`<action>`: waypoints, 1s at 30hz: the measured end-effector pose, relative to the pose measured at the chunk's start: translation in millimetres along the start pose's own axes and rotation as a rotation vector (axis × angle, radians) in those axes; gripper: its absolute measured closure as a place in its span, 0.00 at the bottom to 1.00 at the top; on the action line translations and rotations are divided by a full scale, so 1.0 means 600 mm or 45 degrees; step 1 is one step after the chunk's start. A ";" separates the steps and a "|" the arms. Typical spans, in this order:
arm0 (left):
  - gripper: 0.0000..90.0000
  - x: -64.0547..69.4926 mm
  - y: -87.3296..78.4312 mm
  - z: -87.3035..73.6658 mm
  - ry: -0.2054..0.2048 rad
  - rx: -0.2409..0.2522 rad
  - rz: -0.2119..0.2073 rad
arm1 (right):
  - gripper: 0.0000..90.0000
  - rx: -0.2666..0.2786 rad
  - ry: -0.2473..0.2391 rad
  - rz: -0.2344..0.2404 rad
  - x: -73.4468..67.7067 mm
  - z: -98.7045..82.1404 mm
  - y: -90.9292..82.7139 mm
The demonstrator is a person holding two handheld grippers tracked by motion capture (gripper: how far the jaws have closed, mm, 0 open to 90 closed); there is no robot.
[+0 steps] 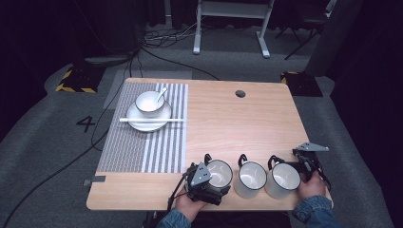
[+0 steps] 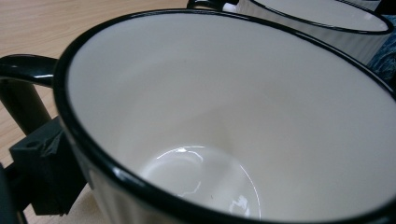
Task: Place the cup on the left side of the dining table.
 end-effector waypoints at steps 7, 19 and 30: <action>0.00 0.002 0.008 0.000 0.032 -0.039 0.053 | 0.15 0.000 0.000 0.000 0.000 0.000 0.000; 0.03 0.007 0.010 -0.003 0.051 -0.067 0.121 | 0.15 0.000 0.000 0.001 0.000 0.000 0.000; 0.03 0.000 -0.005 0.014 0.048 -0.090 0.115 | 0.15 0.000 0.000 0.000 0.000 0.000 0.000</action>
Point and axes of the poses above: each handheld gripper's, and its own axes: y roughly forward along the jaws, z roughly out of its top, x roughly to its right, the point moved 7 cm from there along y, roughly forward along the jaws, and after that the axes turned 14 degrees about z, right-handed, at the moved point
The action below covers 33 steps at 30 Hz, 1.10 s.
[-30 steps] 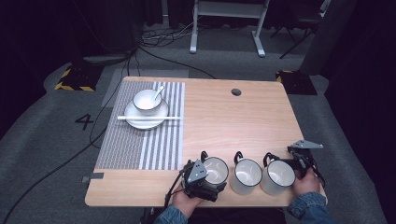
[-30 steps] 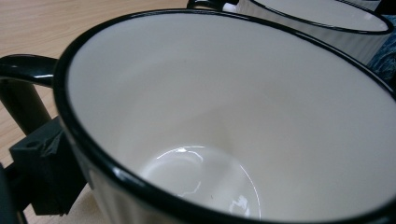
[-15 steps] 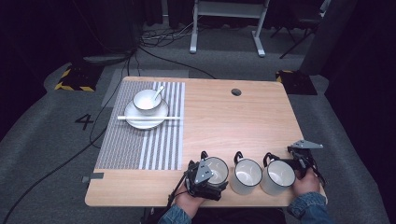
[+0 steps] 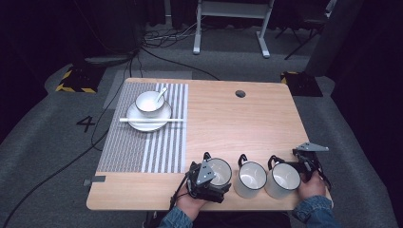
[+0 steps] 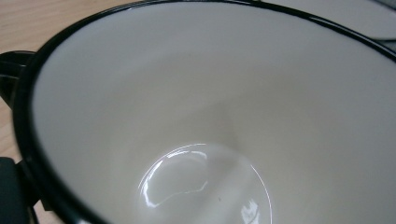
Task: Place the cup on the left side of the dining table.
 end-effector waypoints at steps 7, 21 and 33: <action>0.03 -0.023 -0.027 0.029 -0.016 0.032 0.011 | 0.15 0.000 0.001 0.000 0.000 0.000 0.000; 0.03 -0.076 -0.063 0.065 -0.034 0.057 0.072 | 0.15 0.000 -0.001 0.000 0.000 0.000 0.000; 0.03 -0.126 -0.085 0.090 -0.050 0.064 0.139 | 0.15 0.003 -0.001 0.000 0.000 0.000 0.000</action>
Point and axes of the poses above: each handheld gripper's, and its own axes: y roughly forward along the jaws, z roughly out of its top, x roughly to its right, the point moved 7 cm from there along y, roughly forward along the jaws, and after that the axes turned 14 degrees about z, right-handed, at the moved point
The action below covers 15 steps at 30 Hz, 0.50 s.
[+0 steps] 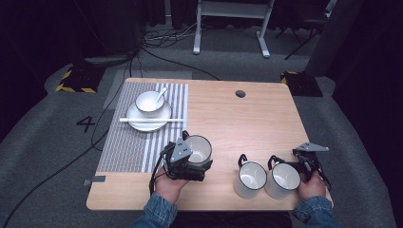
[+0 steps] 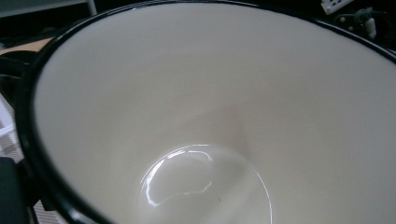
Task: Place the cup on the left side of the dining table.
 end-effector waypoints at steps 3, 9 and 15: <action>0.03 -0.015 -0.002 0.005 -0.038 0.000 0.016 | 0.15 0.000 0.001 0.000 0.000 0.000 0.000; 0.03 -0.051 -0.009 0.012 -0.044 -0.002 0.080 | 0.15 -0.003 0.000 -0.001 0.000 0.000 0.000; 0.03 -0.079 -0.019 0.009 -0.101 -0.003 0.157 | 0.15 -0.002 0.000 -0.001 0.000 0.000 0.000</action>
Point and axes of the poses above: each handheld gripper's, and its own axes: y roughly forward along the jaws, z roughly out of its top, x roughly to its right, the point moved 7 cm from there along y, roughly forward along the jaws, and after that the axes turned 14 degrees about z, right-handed, at the moved point
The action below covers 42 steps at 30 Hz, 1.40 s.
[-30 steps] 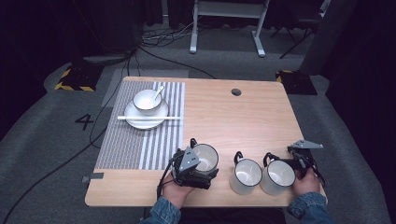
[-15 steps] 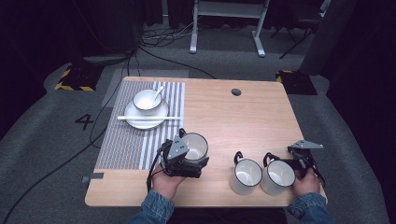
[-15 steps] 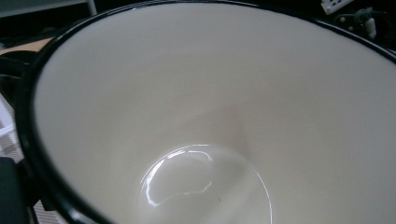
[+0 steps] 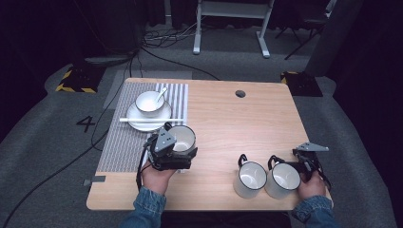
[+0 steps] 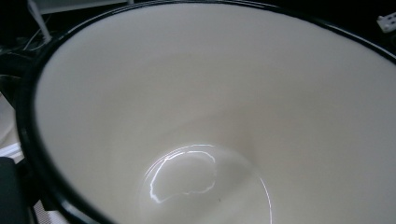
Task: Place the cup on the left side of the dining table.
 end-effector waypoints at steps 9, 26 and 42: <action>0.03 -0.055 -0.014 -0.002 -0.083 0.013 0.130 | 0.15 0.000 0.001 0.000 0.000 0.000 0.000; 0.03 -0.147 -0.010 -0.040 -0.166 -0.053 0.371 | 0.15 0.000 0.000 0.000 0.000 0.000 0.000; 0.03 -0.214 0.037 -0.104 -0.250 -0.237 0.458 | 0.15 0.000 0.001 0.001 0.000 0.000 0.000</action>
Point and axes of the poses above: each handheld gripper's, and its own axes: y roughly forward along the jaws, z roughly out of its top, x roughly to its right, the point moved 7 cm from there along y, roughly forward along the jaws, and after that the axes turned 14 degrees about z, right-handed, at the moved point
